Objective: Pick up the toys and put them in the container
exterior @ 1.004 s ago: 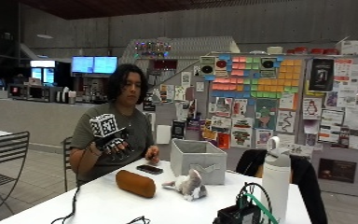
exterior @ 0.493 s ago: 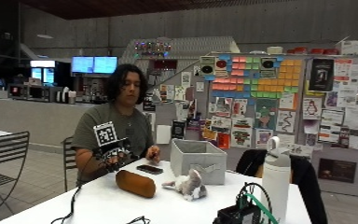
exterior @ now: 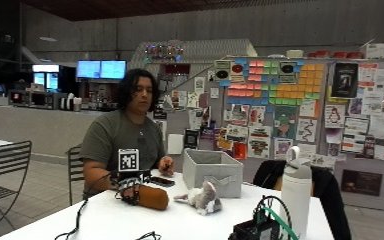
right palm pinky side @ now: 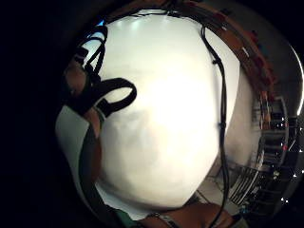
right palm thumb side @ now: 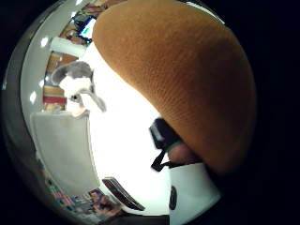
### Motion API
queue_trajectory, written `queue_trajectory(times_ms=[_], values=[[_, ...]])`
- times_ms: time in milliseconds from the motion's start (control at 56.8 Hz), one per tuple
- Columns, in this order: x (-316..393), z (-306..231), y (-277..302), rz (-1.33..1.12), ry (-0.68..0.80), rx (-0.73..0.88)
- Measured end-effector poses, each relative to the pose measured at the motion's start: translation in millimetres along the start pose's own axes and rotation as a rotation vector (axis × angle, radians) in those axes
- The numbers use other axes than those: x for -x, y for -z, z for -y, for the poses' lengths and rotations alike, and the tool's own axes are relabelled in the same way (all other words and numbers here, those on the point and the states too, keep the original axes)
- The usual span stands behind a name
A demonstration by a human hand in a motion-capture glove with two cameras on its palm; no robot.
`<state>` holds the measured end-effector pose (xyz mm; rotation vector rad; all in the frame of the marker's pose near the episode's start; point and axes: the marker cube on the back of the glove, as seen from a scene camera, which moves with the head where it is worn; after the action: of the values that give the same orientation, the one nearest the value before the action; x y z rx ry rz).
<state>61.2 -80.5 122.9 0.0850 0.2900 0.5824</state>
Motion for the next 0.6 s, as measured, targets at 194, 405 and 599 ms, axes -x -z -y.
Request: queue_trajectory(times_ms=[194,405,599], values=[[-0.6,14.2,0.3,0.099,0.010,-0.149],[-5.9,9.5,44.3,0.247,0.093,-0.087],[26.5,-5.7,126.4,0.355,0.160,-0.050]])
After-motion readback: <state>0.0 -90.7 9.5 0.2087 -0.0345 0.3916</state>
